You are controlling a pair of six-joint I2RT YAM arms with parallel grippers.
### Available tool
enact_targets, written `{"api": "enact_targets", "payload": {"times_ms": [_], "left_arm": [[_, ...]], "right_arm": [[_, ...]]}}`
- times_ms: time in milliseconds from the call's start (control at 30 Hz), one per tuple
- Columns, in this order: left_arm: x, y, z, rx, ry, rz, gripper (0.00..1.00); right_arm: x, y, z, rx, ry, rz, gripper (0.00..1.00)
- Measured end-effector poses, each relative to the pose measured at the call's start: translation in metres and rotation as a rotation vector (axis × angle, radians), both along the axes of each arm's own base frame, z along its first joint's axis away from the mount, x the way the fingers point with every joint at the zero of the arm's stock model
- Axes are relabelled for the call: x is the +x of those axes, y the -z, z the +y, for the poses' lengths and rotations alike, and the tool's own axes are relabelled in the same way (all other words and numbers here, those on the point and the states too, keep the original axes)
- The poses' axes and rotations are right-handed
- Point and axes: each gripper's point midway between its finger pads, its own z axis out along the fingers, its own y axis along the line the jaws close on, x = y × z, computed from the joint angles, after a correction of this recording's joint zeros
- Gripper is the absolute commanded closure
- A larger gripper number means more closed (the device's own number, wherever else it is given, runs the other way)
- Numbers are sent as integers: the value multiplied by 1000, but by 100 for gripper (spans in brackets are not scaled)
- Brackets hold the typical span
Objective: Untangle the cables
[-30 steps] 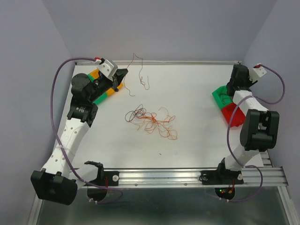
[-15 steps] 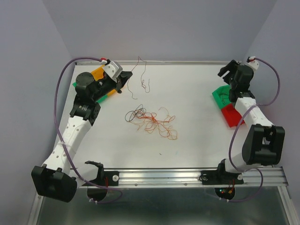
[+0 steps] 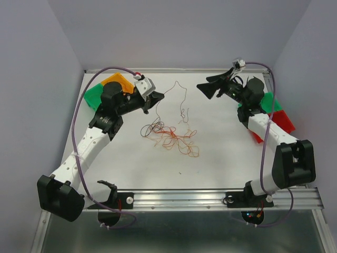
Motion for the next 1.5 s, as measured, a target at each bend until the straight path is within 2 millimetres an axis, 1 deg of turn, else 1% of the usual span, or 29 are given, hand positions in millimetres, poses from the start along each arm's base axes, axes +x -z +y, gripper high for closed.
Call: {"api": "enact_targets", "payload": {"times_ms": [67, 233, 333, 467, 567, 700, 733, 867, 900, 967, 1000, 1067, 1100, 1133, 1167, 1200, 1400, 1500], "left_arm": [[-5, 1, -5, 4, 21, -1, 100], [-15, 1, -17, 10, 62, -9, 100], [-20, 3, -21, 17, 79, -6, 100], [-23, 4, -24, 24, 89, -4, 100], [-26, 2, -23, 24, 89, -7, 100], [-31, -2, -22, 21, 92, -16, 100], [-32, -3, -23, 20, 94, -17, 100], [-38, -5, -24, 19, 107, -19, 100], [-39, -5, -24, 20, 110, -19, 100], [-42, -4, -25, 23, 120, -15, 100], [-43, -3, -25, 25, 123, -13, 100], [-43, -2, -25, 28, 123, -10, 100], [-43, -2, -25, 29, 123, -7, 100], [-43, -1, -25, 30, 122, -7, 100], [-43, -1, -25, 30, 122, -6, 100], [-43, -1, -25, 30, 122, -6, 100], [-42, 1, -25, 36, 122, -7, 100], [-39, 4, -26, 42, 118, -3, 100]], "right_arm": [[-4, -6, 5, 33, -35, -21, 0], [-19, -8, 21, 80, -110, -26, 0], [-40, -14, 46, 71, -207, -77, 0], [-60, -9, 66, 35, -324, -121, 0], [-60, 0, 70, 14, -353, -120, 0], [-56, 3, 69, -6, -336, -148, 0], [-56, 3, 69, -9, -333, -154, 2], [-53, 4, 68, -24, -317, -176, 22], [-52, 4, 68, -28, -317, -177, 33], [-52, 6, 68, -36, -317, -181, 45], [-52, 8, 68, -38, -319, -176, 57], [-51, 10, 68, -45, -319, -179, 68], [-51, 10, 68, -48, -319, -179, 78], [-51, 11, 68, -48, -320, -174, 84], [-51, 12, 68, -48, -322, -171, 94], [-52, 12, 68, -49, -324, -173, 99], [-52, 12, 69, -38, -325, -152, 99], [-50, 5, 66, -15, -294, -138, 99]]}}
